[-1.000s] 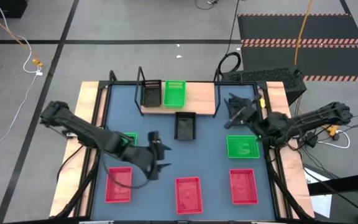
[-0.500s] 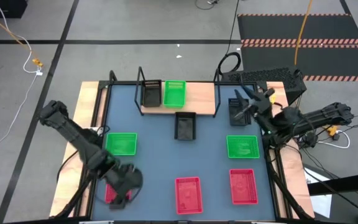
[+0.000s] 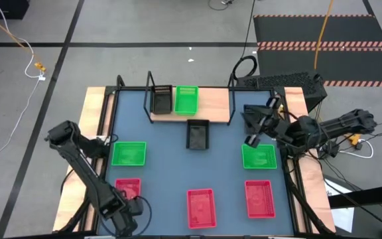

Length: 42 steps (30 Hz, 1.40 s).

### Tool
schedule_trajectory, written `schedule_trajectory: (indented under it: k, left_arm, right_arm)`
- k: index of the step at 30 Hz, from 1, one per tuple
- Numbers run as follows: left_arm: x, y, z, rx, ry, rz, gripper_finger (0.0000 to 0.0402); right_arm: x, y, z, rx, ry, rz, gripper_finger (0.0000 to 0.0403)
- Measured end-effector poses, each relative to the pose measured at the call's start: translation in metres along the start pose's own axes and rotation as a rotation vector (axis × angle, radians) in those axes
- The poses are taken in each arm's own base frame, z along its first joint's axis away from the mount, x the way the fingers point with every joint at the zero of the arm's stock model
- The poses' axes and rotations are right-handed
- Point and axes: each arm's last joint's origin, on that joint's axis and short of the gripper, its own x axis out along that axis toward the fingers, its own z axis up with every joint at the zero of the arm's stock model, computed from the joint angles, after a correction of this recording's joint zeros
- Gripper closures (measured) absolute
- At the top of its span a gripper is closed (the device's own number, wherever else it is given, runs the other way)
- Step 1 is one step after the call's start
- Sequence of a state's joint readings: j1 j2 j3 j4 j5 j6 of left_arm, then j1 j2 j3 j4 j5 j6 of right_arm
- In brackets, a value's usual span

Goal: Stack baskets on shelf by color
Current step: Put the bottom left red bin on the shelf

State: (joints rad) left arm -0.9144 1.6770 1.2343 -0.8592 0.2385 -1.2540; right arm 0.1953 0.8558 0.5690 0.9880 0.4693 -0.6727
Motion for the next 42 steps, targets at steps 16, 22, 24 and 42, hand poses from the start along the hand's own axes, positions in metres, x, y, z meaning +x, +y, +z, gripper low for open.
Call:
schedule_trajectory:
  k: [16,22,24,42]
  left_arm:
    - [0.006,0.007,-0.007,-0.019,-0.134,0.163,0.0139]
    - [0.02,0.009,-0.005,-0.017,-0.131,0.225,0.02]
    - [0.028,0.009,-0.004,0.009,-0.128,0.245,0.0214]
    - [0.051,0.011,0.018,0.162,-0.167,0.312,0.0296]
  right_arm:
    - [0.019,-0.005,-0.021,-0.031,-0.085,-0.009,0.0273]
    - [0.019,-0.006,-0.022,-0.008,-0.081,-0.015,0.0273]
    - [0.019,-0.006,-0.022,-0.007,-0.081,-0.015,0.0273]
    - [0.019,-0.006,-0.022,-0.01,-0.082,-0.015,0.0273]
